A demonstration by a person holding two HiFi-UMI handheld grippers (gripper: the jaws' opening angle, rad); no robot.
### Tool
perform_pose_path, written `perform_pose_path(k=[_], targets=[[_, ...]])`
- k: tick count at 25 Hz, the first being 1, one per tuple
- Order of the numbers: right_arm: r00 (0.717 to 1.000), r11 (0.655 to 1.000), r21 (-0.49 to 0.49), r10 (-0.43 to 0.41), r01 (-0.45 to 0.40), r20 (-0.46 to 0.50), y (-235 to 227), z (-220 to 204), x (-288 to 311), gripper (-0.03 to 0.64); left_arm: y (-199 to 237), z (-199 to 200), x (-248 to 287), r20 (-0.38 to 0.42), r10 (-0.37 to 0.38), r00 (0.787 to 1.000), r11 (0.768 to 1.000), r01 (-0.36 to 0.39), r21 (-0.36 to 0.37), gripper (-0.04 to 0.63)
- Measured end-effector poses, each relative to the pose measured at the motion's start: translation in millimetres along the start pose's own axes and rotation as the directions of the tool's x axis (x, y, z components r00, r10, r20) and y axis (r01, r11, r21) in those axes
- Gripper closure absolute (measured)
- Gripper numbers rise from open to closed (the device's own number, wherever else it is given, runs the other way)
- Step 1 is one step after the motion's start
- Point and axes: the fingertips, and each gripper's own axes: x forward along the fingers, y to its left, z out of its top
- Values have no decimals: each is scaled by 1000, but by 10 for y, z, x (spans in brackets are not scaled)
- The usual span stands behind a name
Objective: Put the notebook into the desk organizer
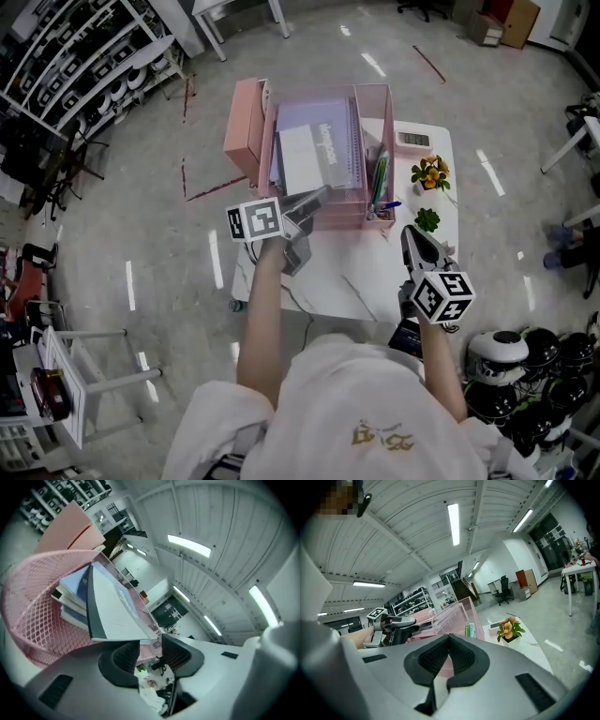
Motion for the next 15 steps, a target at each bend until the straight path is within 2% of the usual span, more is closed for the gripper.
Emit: perform_pose_path(k=[1,3,6,7,9,10,11,12,13,15], targets=[[1000,1000,0,0,0,-1,4,-2,1,614,-27,-7,-7,9,-29,1000,999,29,-33,419],[1000,1000,0,2,-2,-2,19,-9,7,614,-31,-20,-22,35,-53,998,995,56,-81,407],[1000,1000,-7,14,-14,-8,79,-23,32,614,61,-48,-84,91,-32,995,990,44,-130,524],[1000,1000,-10,20,-20,-9,101,-24,37,614,66,-45,-102,121,-56,991,982,77,-175,540],[1000,1000,-13,27,-27,-8,127,-19,44,614,19,12,-109,209,-149,967,935,206,-287,539],[1000,999,-15,29,-29,-9,132,-20,45,614,1,48,-110,247,-176,953,914,252,-318,534],[999,999,-16,31,-31,-10,136,-23,44,614,-4,74,-115,268,-178,947,910,262,-322,534],[999,999,-17,33,-33,-12,141,-26,42,614,1,86,-121,268,-155,951,924,236,-301,507],[999,999,-18,35,-35,-12,145,-28,41,614,19,78,-127,250,-112,962,947,179,-266,461],[999,999,-19,38,-38,-11,147,-28,36,614,85,26,-151,201,9,979,983,28,-179,402]])
